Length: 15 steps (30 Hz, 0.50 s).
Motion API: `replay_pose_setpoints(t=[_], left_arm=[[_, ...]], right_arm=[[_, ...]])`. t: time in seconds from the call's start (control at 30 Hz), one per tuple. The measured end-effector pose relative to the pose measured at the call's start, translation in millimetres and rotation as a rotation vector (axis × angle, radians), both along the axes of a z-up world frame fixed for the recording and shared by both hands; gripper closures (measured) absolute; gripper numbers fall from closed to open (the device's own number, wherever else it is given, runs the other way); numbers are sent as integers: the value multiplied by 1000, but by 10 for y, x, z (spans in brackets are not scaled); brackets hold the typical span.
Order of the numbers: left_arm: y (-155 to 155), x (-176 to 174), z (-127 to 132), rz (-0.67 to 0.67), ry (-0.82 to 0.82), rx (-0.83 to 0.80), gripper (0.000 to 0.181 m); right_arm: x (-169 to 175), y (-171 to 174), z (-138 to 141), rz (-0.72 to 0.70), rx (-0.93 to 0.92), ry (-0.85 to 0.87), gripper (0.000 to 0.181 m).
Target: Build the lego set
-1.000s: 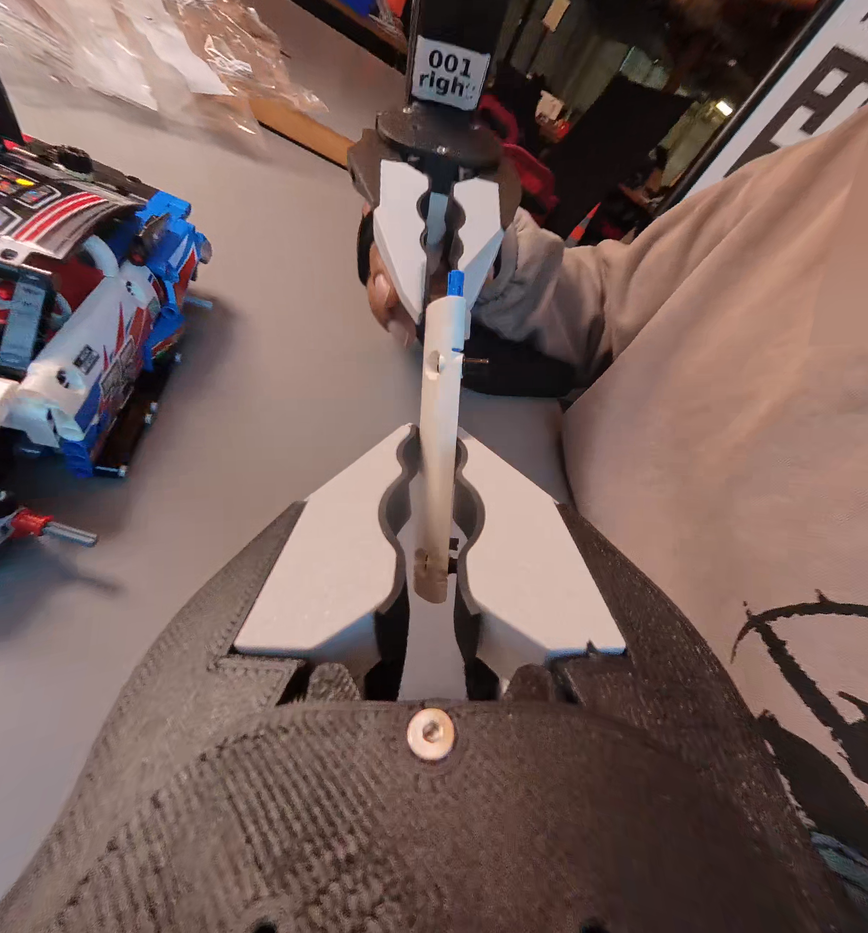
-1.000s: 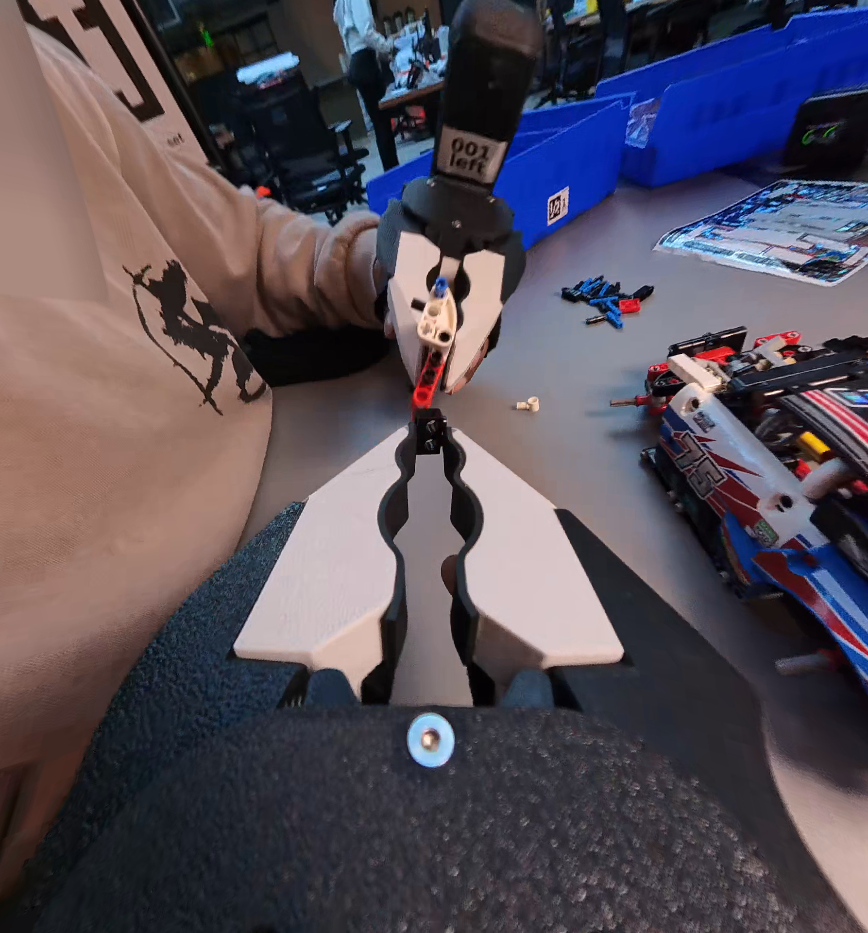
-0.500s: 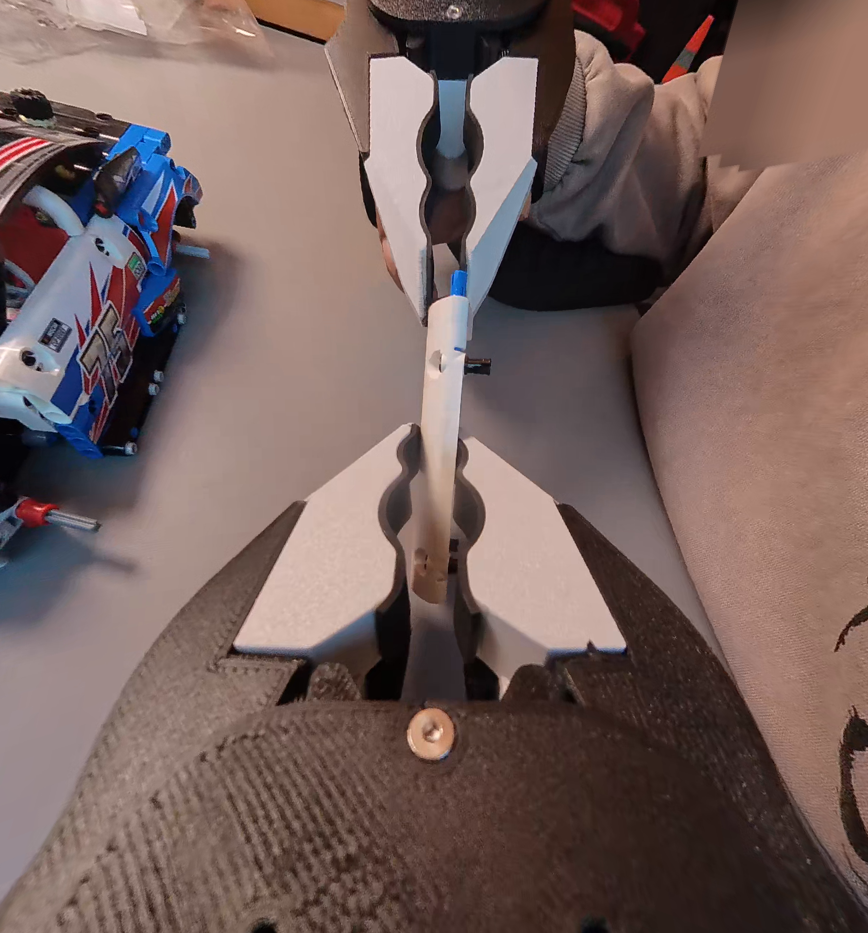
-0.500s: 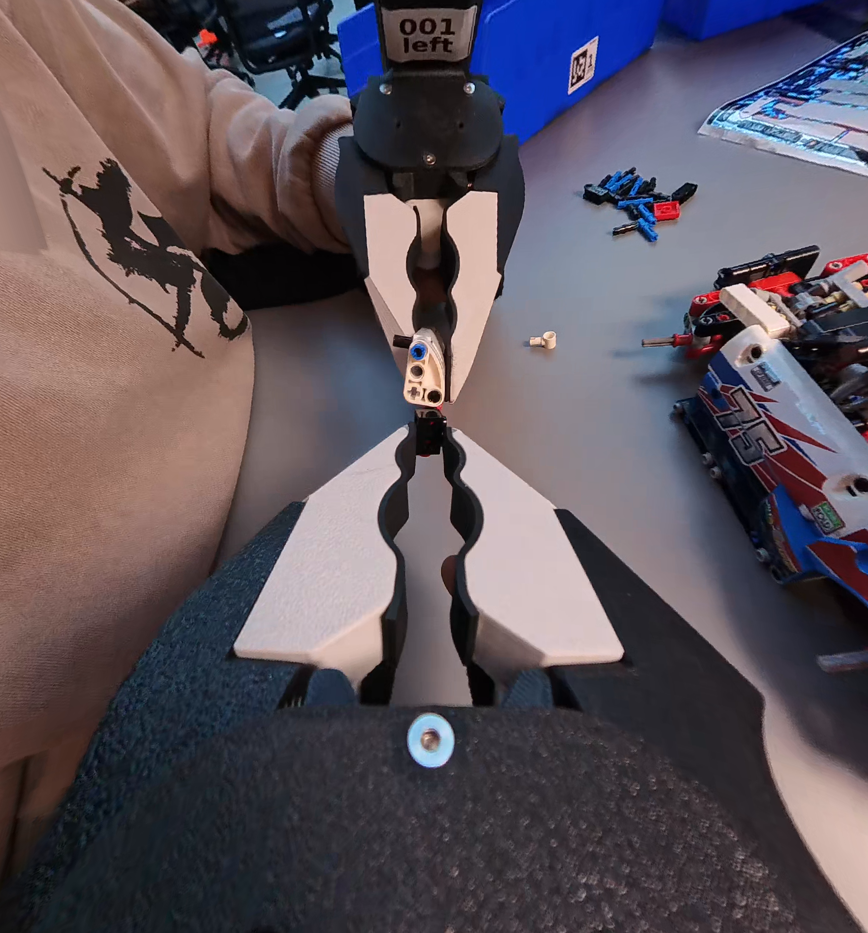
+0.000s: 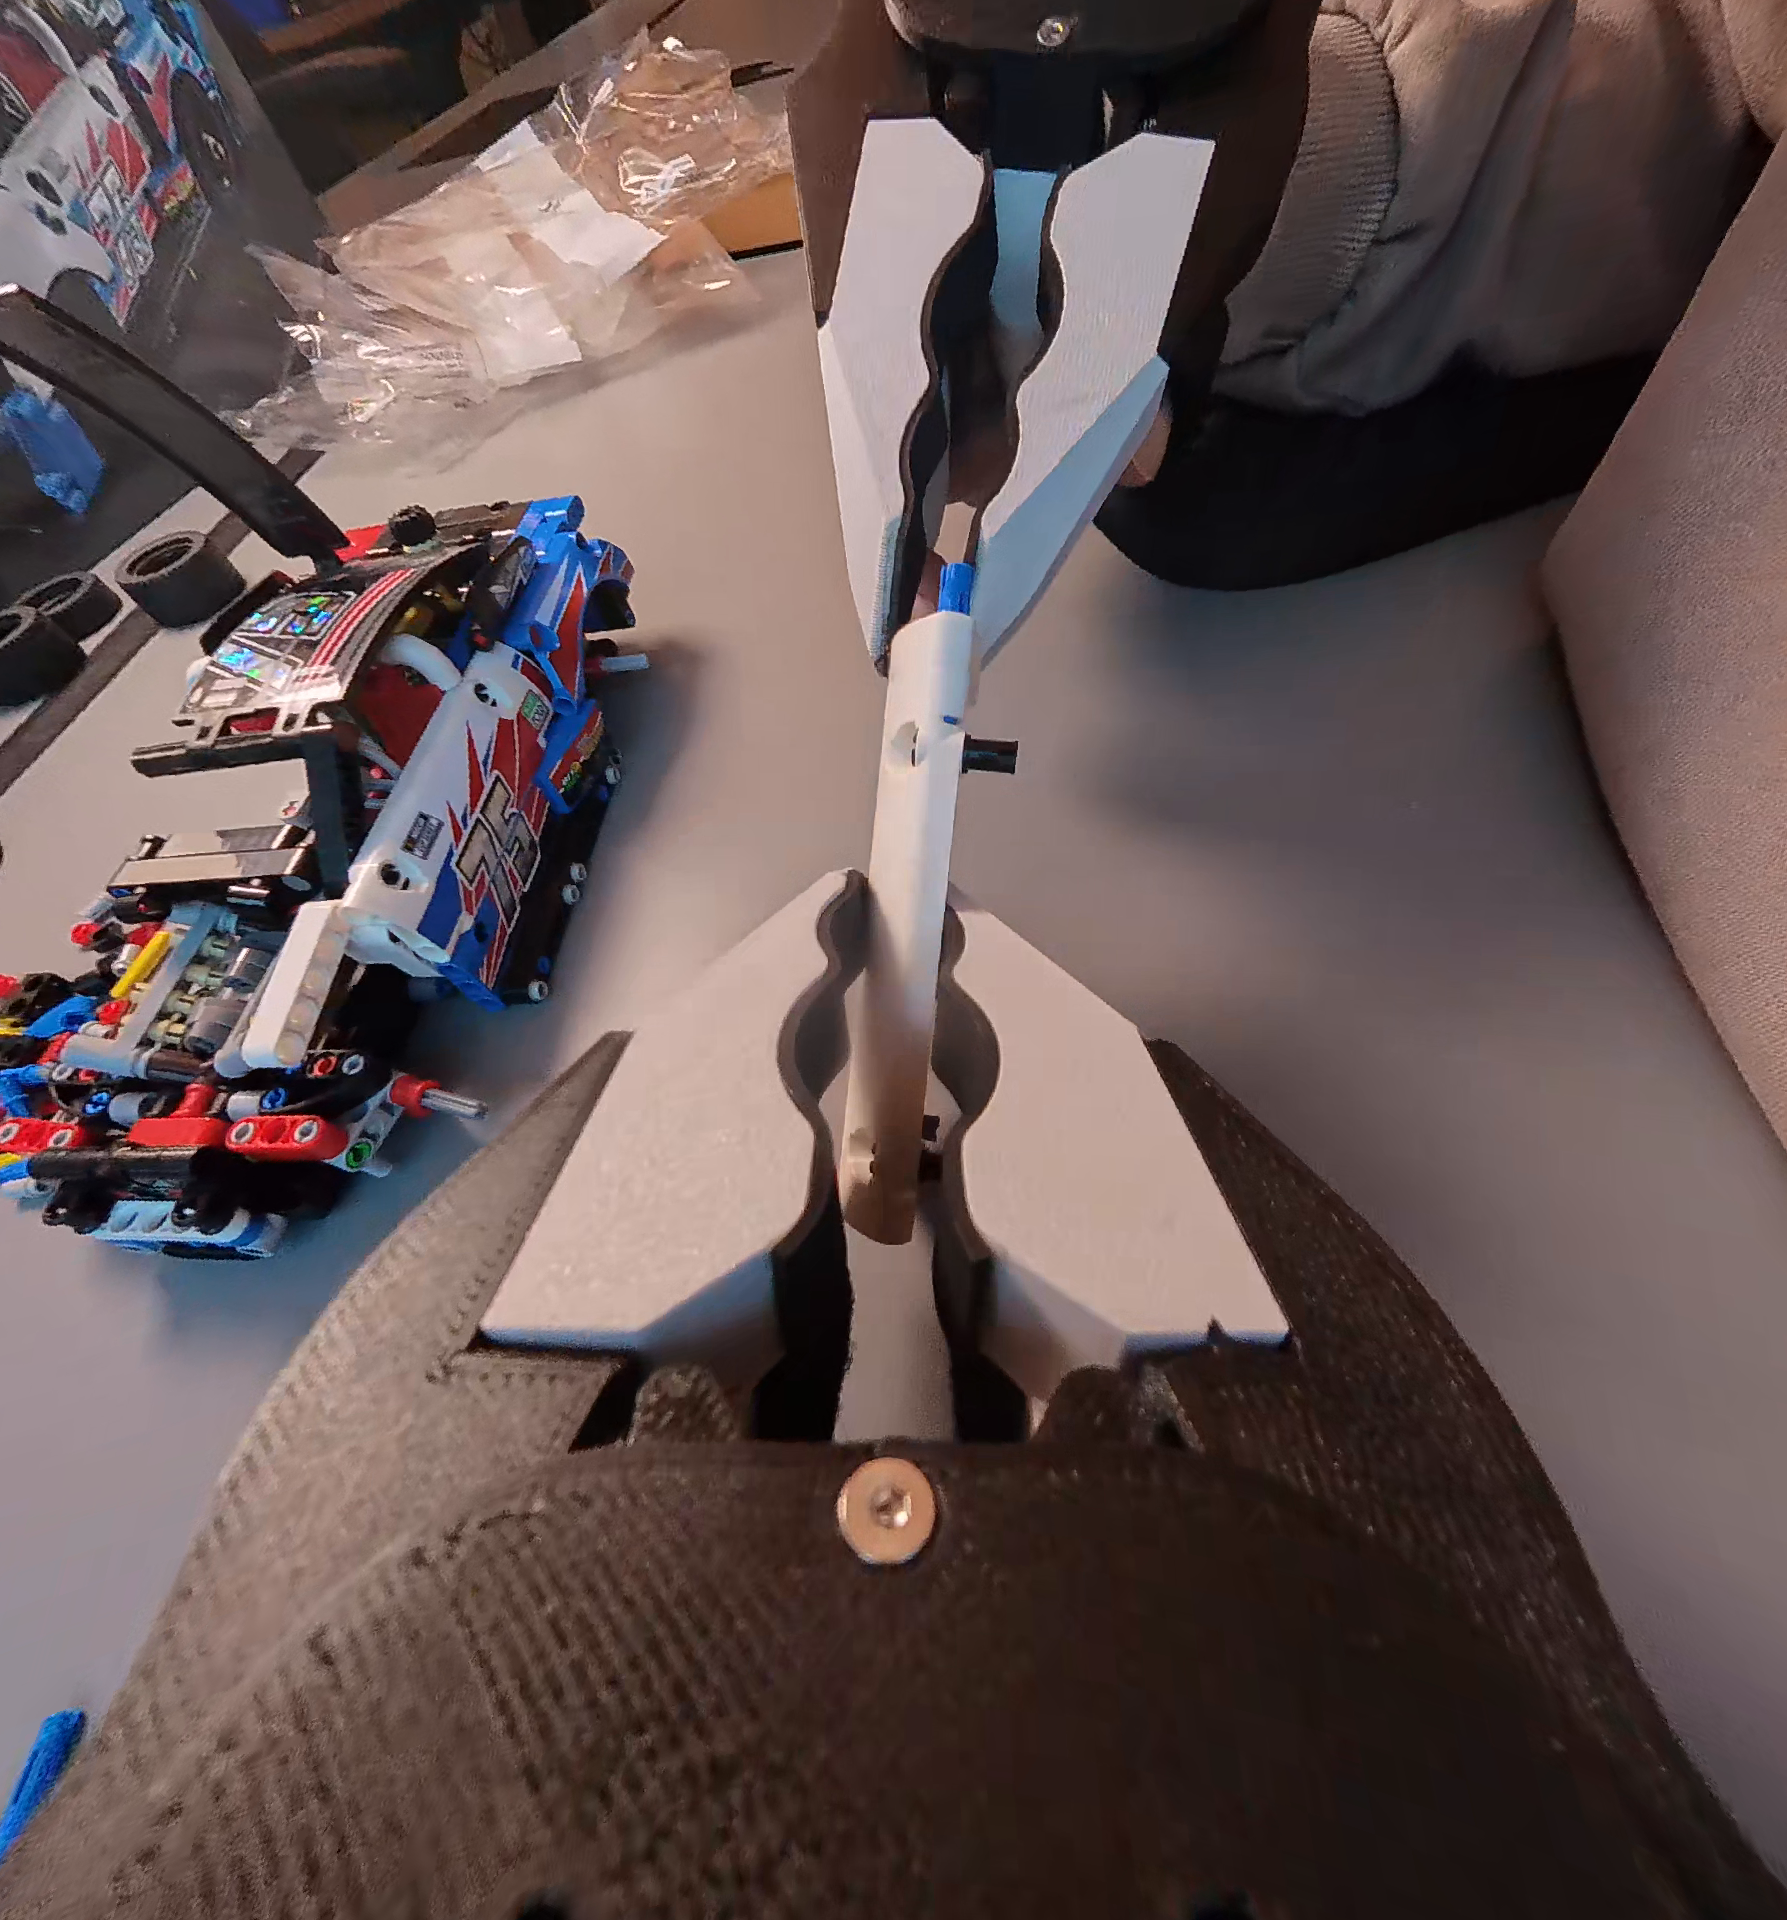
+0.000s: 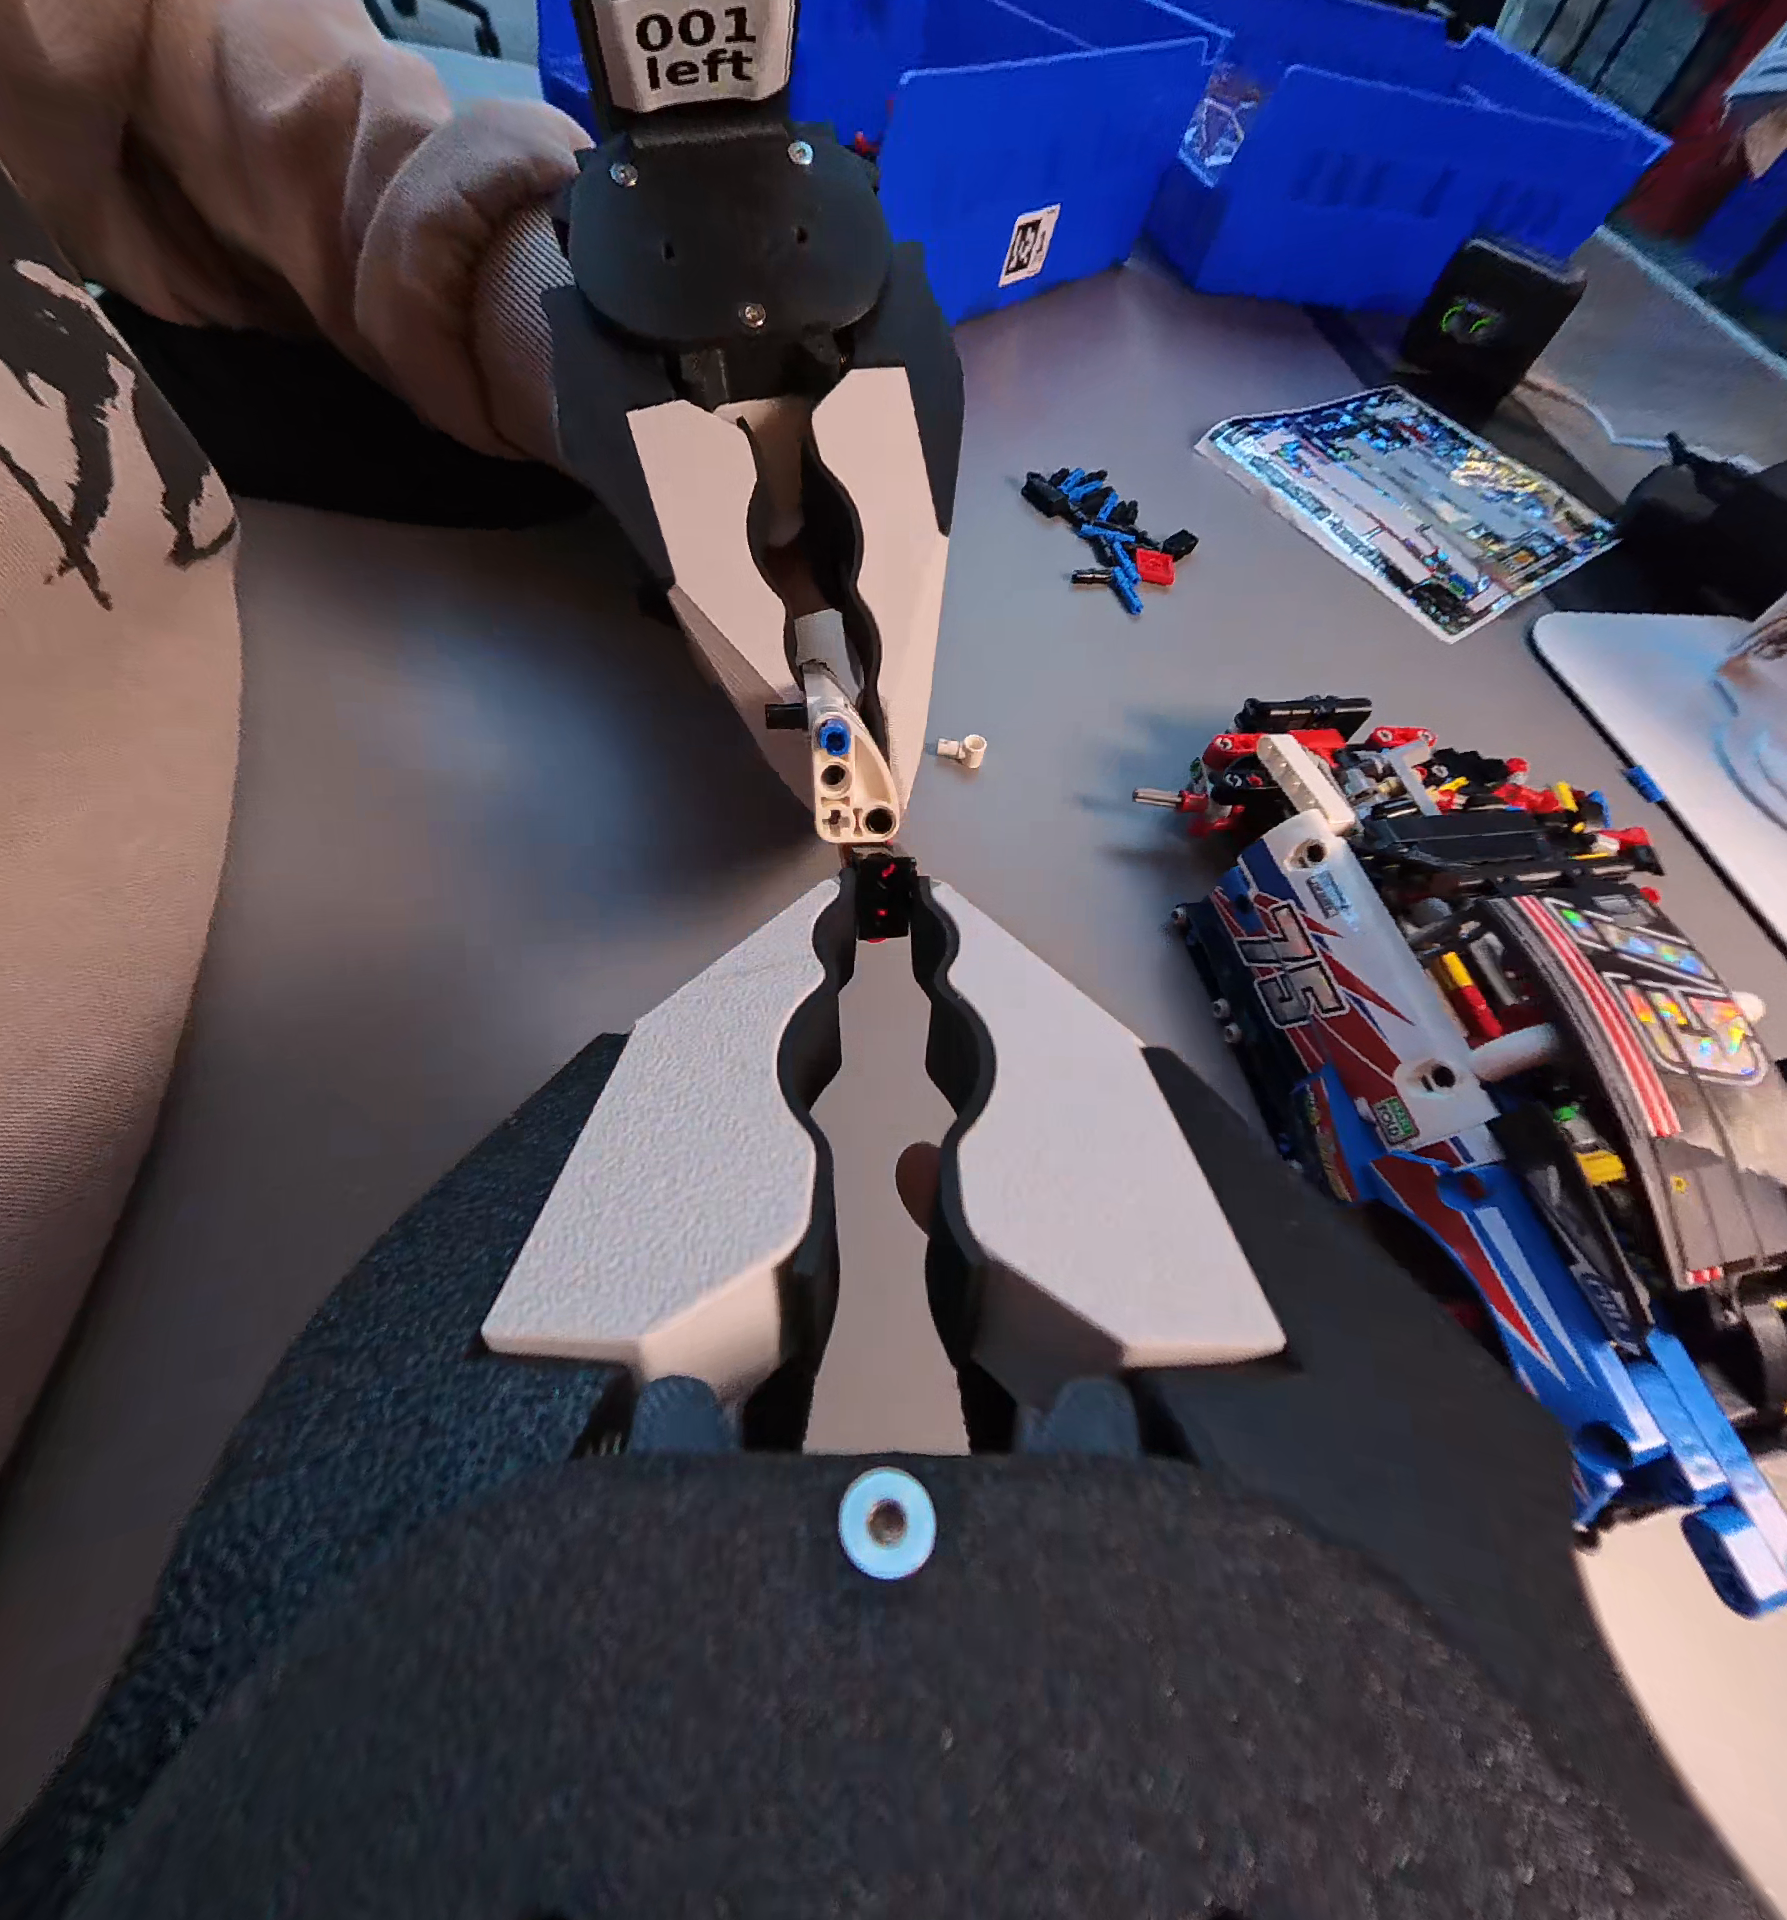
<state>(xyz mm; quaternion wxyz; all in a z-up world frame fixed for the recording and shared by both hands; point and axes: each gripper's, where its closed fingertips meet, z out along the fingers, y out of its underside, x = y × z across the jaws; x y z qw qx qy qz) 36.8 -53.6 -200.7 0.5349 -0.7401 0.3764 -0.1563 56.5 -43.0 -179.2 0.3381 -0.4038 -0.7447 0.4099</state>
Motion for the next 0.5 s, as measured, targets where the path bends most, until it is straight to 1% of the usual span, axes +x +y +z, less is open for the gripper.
replay_pose_setpoints(t=[0.07,0.17,0.23,0.3,0.37,0.43,0.5], left_arm=[[-6,-1,10,1,8,13,174],[-36,15,39,-27,-29,8,174],[-51,30,51,-44,-37,13,174],[-71,40,74,-61,-67,6,174],[-73,30,101,-69,-90,6,174],[-83,26,154,-89,-107,42,174],[-100,34,236,-113,-141,89,174]], right_arm=[[-1,-5,3,7,34,33,174],[14,-45,36,45,92,95,174],[28,-63,44,66,108,100,174],[38,-87,65,81,86,107,174],[26,-78,74,75,134,123,174],[22,-100,134,76,178,144,174],[29,-133,240,83,161,175,174]])
